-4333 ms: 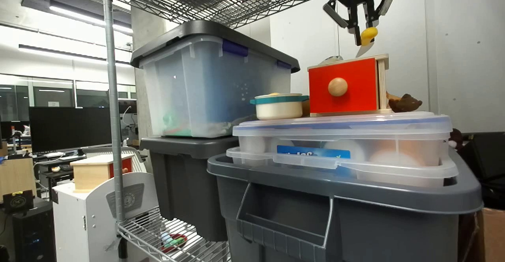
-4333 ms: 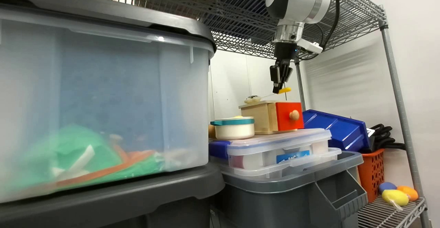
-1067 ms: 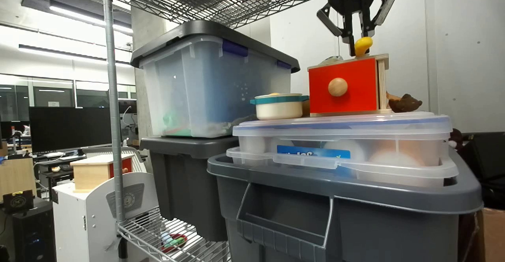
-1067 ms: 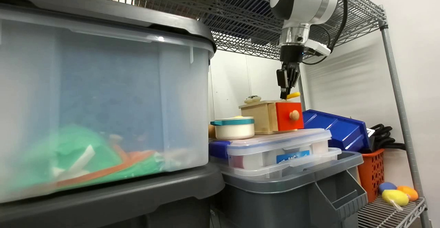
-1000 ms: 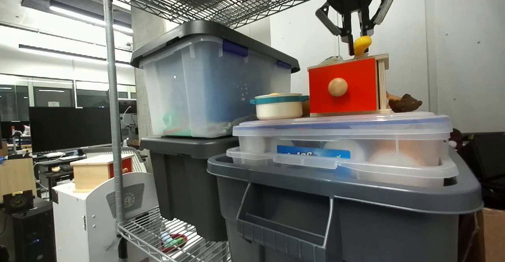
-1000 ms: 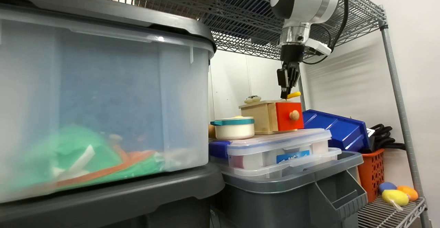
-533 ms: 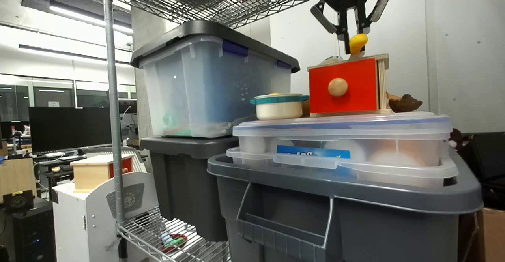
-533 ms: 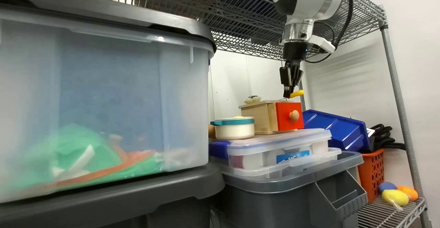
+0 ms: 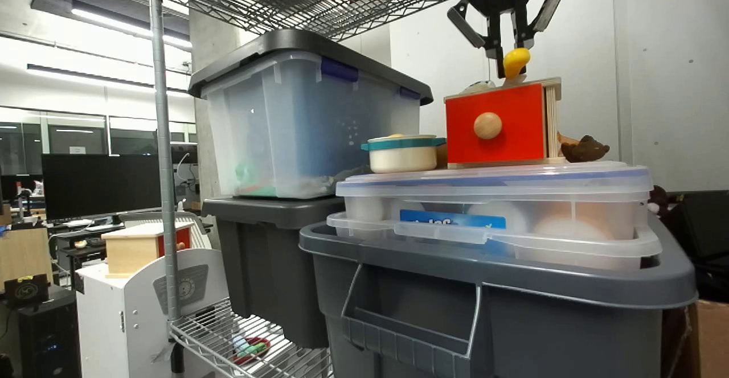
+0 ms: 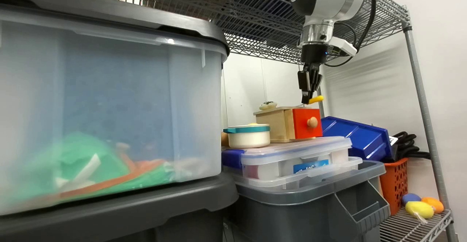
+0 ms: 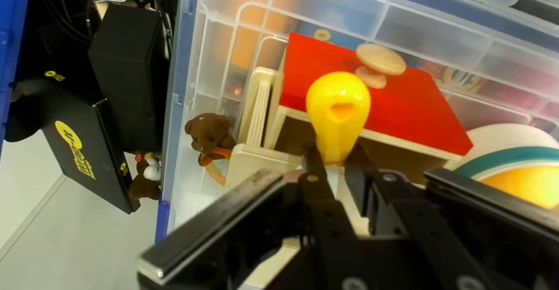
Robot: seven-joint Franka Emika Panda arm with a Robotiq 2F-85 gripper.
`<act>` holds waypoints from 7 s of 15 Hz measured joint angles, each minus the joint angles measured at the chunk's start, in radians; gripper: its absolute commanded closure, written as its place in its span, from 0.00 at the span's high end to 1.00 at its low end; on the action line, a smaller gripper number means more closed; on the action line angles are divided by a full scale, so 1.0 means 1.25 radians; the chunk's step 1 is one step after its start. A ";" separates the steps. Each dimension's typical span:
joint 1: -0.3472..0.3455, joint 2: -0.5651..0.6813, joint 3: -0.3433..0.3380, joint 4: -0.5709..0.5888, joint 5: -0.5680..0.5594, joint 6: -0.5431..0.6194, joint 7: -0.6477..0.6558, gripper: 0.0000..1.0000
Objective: Open the red drawer, pick up the knife from the top of the drawer and put it in the red drawer
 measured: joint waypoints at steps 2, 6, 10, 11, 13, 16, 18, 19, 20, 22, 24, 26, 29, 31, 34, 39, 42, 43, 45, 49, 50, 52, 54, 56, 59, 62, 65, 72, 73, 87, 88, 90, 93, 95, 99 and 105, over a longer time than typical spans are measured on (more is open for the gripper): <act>0.000 -0.001 0.000 -0.001 0.000 0.000 0.000 0.05; 0.000 -0.004 -0.002 -0.007 0.000 0.000 0.000 0.05; 0.000 -0.006 -0.003 -0.014 0.000 0.000 0.000 0.05; 0.000 -0.007 -0.003 -0.016 0.001 0.000 0.000 0.05; 0.000 -0.010 -0.003 -0.020 0.003 0.000 0.000 0.05; 0.000 -0.014 -0.003 -0.024 0.005 0.000 0.000 0.05; 0.000 -0.017 -0.003 -0.029 0.006 0.000 0.000 0.05; 0.000 -0.018 -0.003 -0.032 0.006 0.000 0.000 0.05; 0.000 -0.019 -0.003 -0.034 0.006 0.000 0.000 0.05; 0.000 -0.021 -0.003 -0.036 0.007 0.000 0.000 0.05; 0.000 -0.021 -0.003 -0.037 0.007 0.000 0.000 0.05; 0.000 -0.023 -0.003 -0.040 0.007 0.000 0.000 0.05; 0.000 -0.029 -0.003 -0.047 0.008 0.000 0.000 0.05; 0.000 -0.037 -0.003 -0.058 0.008 0.000 -0.002 0.05; 0.000 -0.048 -0.003 -0.075 0.009 0.000 -0.004 0.05; 0.000 -0.058 -0.006 -0.093 0.010 0.000 -0.010 0.05; 0.000 -0.062 -0.008 -0.102 0.012 0.000 -0.014 0.05; 0.000 -0.064 -0.009 -0.105 0.012 0.000 -0.015 0.05; 0.000 -0.066 -0.010 -0.108 0.012 0.000 -0.016 0.05; 0.000 -0.068 -0.013 -0.111 0.012 0.000 -0.019 0.05; 0.000 -0.069 -0.013 -0.114 0.012 0.000 -0.020 0.05; 0.000 -0.075 -0.013 -0.122 0.012 0.000 -0.023 0.05; 0.000 -0.082 -0.013 -0.132 0.012 0.000 -0.026 0.05; 0.000 -0.089 -0.014 -0.144 0.012 0.000 -0.028 0.05; 0.000 -0.101 -0.016 -0.161 0.012 0.000 -0.031 0.05; 0.000 -0.109 -0.017 -0.169 0.012 0.000 -0.032 0.05; 0.000 -0.110 -0.019 -0.171 0.012 0.000 -0.033 0.05; 0.000 -0.113 -0.025 -0.174 0.012 0.000 -0.034 0.07; 0.000 -0.114 -0.025 -0.174 0.012 0.000 -0.034 0.05; 0.000 -0.112 -0.030 -0.164 0.018 0.000 -0.058 0.05; 0.000 -0.111 -0.030 -0.164 0.023 0.000 -0.067 0.05; 0.000 -0.109 -0.030 -0.164 0.029 0.000 -0.083 0.05; 0.000 -0.105 -0.030 -0.164 0.030 0.000 -0.093 0.05; 0.000 -0.104 -0.030 -0.164 0.031 0.000 -0.099 0.05; 0.000 -0.093 -0.032 -0.154 0.034 -0.005 -0.132 0.05; 0.000 -0.070 -0.034 -0.114 0.039 -0.041 -0.173 0.05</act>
